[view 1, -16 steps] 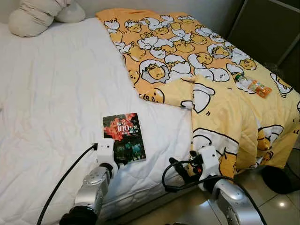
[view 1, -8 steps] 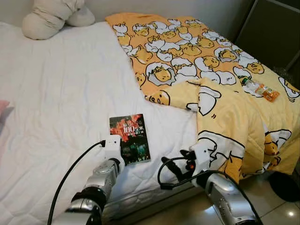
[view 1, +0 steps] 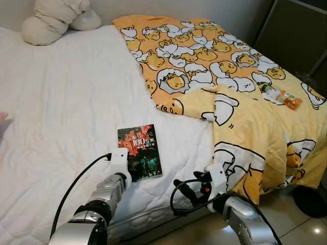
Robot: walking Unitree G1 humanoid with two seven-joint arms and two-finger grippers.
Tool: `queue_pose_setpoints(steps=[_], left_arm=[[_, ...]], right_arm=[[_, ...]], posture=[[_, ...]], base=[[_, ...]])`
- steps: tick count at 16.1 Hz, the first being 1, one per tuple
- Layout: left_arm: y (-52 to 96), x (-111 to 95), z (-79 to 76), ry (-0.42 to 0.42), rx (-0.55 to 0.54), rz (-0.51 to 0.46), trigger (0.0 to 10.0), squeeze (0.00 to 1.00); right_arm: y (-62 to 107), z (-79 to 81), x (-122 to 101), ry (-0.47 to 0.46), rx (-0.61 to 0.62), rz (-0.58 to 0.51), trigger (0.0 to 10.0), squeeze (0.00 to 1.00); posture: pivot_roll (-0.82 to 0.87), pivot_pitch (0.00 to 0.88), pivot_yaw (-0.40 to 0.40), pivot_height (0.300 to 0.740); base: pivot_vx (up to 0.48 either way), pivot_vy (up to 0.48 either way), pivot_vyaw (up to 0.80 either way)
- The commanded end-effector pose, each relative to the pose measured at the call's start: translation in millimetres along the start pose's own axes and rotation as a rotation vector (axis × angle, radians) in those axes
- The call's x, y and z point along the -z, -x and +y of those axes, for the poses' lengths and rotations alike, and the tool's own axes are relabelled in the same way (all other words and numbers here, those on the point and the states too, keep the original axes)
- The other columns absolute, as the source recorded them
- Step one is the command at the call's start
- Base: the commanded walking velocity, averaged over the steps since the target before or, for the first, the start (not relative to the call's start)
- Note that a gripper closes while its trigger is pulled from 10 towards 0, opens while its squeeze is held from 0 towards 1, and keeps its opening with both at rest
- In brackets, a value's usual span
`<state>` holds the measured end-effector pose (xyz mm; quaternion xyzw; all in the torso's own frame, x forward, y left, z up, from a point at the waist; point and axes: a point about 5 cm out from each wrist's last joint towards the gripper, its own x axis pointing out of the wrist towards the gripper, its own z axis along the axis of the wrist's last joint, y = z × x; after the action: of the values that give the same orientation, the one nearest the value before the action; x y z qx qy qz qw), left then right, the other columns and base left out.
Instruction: Clean up the room
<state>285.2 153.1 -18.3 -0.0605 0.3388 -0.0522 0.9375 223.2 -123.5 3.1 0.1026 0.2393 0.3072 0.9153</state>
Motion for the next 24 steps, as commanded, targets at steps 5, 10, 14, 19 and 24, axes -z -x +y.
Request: queue_pose_setpoints(steps=[5, 10, 14, 19, 24], left_arm=[[1.8, 12, 0.8, 0.067, 0.039, 0.029, 0.0, 0.00], [2.7, -3, 3.1, 0.235, 0.158, -0.068, 0.0, 0.00], [6.9, 1, 1.9, 0.178, 0.293, -0.082, 0.0, 0.00], [13.1, -3, 3.9, 0.233, 0.453, -0.145, 0.0, 0.00], [13.5, -21, 9.8, 0.408, 0.451, -0.271, 0.0, 0.00]], right_arm=[[1.3, 6.4, 1, -0.004, -0.024, 0.003, 10.0, 0.00], [-0.4, 9.8, 1, -0.008, -0.038, 0.012, 10.0, 0.00], [-0.6, 9.3, 2, -0.002, -0.043, 0.023, 10.0, 0.00], [-0.8, 7.8, 0, 0.002, -0.038, 0.017, 10.0, 0.00], [-2.8, 6.3, -1, 0.006, -0.041, 0.022, 10.0, 0.00]], posture=[[0.02, 0.001, -0.062, 0.740], [0.03, 0.000, -0.066, 0.740], [0.04, 0.000, -0.069, 0.740], [0.05, 0.000, -0.063, 0.740], [0.06, 0.000, -0.074, 0.740]], base=[[0.000, 0.000, 0.00], [0.000, 0.000, 0.00], [0.000, 0.000, 0.00], [0.000, 0.000, 0.00], [0.000, 0.000, 0.00]])
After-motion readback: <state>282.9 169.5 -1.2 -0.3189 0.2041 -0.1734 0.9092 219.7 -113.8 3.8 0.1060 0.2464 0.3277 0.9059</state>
